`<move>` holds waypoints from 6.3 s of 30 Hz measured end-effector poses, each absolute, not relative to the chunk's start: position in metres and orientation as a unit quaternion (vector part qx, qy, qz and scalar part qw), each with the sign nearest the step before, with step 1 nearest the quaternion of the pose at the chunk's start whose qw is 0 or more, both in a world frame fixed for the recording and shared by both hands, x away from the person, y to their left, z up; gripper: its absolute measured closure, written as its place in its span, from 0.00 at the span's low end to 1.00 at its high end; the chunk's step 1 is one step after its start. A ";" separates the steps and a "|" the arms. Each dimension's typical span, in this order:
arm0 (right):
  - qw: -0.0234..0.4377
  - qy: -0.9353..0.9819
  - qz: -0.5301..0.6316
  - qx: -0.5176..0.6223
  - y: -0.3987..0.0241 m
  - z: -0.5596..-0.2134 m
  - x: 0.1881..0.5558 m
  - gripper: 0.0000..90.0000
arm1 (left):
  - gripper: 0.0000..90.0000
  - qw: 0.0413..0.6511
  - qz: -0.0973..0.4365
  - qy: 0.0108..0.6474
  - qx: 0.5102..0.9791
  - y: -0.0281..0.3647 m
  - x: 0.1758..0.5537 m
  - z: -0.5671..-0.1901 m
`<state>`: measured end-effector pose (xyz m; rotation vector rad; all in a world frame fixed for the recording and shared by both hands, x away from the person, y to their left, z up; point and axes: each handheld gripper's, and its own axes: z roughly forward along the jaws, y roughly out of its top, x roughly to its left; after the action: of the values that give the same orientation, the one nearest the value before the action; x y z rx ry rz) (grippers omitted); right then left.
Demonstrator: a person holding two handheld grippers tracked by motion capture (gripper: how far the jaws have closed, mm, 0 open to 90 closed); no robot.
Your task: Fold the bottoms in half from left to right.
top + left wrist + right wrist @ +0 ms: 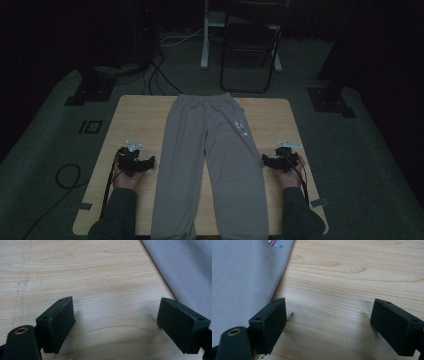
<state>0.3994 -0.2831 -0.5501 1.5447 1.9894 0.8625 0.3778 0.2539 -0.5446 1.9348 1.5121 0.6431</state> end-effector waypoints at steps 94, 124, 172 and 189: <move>0.173 0.860 0.343 0.336 -0.120 -0.541 0.295 0.38 | 0.73 0.298 0.203 0.552 0.752 0.202 0.322 -0.534; 0.230 0.820 0.339 0.401 -0.162 -0.522 0.315 0.38 | 1.00 0.409 0.170 0.463 0.768 0.156 0.340 -0.486; 0.183 0.807 0.393 0.402 -0.117 -0.503 0.375 0.55 | 0.55 0.369 0.248 0.461 0.768 0.168 0.368 -0.522; 0.194 0.777 0.399 0.446 -0.176 -0.481 0.386 0.99 | 0.55 0.367 0.256 0.491 0.747 0.183 0.373 -0.539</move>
<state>0.3858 -0.1759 -0.4809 1.2516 2.1799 1.1176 0.3729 0.1829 -0.5393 1.9191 1.2626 0.6564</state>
